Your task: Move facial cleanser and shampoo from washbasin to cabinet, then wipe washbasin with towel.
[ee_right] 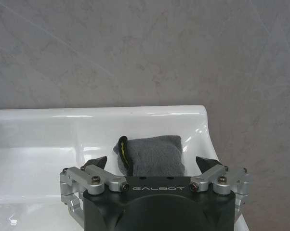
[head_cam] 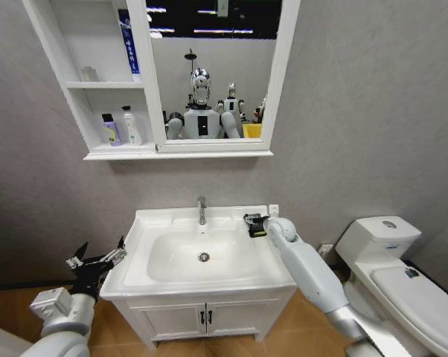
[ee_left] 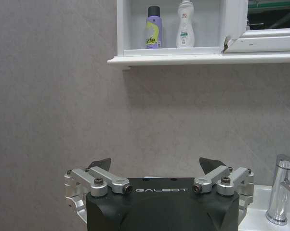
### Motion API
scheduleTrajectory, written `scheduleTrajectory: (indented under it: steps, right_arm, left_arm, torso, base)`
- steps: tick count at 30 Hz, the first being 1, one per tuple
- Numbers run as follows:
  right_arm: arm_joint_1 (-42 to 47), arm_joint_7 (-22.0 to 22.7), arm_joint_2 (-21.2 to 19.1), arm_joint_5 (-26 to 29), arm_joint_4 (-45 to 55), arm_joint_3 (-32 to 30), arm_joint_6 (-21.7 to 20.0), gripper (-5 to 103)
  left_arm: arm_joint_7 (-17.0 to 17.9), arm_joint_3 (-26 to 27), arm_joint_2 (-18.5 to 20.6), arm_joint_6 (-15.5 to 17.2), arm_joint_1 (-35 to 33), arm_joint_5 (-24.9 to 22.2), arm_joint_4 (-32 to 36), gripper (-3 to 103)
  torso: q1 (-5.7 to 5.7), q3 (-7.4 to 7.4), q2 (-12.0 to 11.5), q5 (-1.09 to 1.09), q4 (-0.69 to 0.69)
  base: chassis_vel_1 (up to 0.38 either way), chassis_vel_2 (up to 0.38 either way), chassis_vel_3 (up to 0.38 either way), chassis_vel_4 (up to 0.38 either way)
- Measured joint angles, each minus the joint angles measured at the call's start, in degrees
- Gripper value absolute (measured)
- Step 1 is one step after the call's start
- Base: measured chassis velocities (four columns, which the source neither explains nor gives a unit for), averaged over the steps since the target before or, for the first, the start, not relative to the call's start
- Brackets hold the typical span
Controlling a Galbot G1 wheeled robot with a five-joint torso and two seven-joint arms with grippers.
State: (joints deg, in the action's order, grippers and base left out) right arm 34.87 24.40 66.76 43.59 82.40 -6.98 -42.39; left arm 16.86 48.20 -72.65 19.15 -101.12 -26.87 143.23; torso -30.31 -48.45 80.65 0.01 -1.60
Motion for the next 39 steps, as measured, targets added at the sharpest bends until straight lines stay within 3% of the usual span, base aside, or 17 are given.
scheduleTrajectory:
  steps: [28,39]
  right_arm:
    - [0.2,-6.6,0.9,-7.3,-5.5,-0.9,0.2,103]
    - [-0.5,-7.4,2.7,-7.9,-7.0,-0.2,0.2,77]
  left_arm:
    - [0.0,0.0,0.0,0.0,0.0,0.0,0.0,100]
    - [0.0,0.0,0.0,0.0,0.0,0.0,0.0,100]
  torso:
    - [0.00,0.00,0.0,0.00,0.01]
    - [0.00,0.00,0.0,0.00,0.01]
  base:
    - [0.000,0.000,0.000,0.000]
    - [0.000,0.000,0.000,0.000]
